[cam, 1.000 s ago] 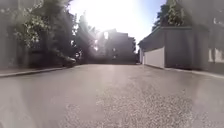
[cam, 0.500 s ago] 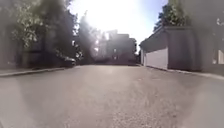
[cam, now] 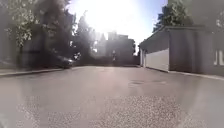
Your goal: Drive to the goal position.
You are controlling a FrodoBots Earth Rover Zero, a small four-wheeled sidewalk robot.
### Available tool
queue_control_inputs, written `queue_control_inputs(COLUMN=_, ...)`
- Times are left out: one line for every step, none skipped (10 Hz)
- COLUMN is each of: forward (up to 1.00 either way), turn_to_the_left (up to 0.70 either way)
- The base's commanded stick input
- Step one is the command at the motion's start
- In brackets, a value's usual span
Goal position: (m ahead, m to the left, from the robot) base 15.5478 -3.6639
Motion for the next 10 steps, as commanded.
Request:
queue_control_inputs(forward=0.70, turn_to_the_left=0.00)
queue_control_inputs(forward=0.70, turn_to_the_left=0.00)
queue_control_inputs(forward=0.70, turn_to_the_left=0.00)
queue_control_inputs(forward=0.70, turn_to_the_left=-0.01)
queue_control_inputs(forward=0.70, turn_to_the_left=-0.10)
queue_control_inputs(forward=0.70, turn_to_the_left=-0.14)
queue_control_inputs(forward=0.70, turn_to_the_left=-0.14)
queue_control_inputs(forward=0.70, turn_to_the_left=-0.14)
queue_control_inputs(forward=0.70, turn_to_the_left=-0.14)
queue_control_inputs(forward=0.70, turn_to_the_left=-0.14)
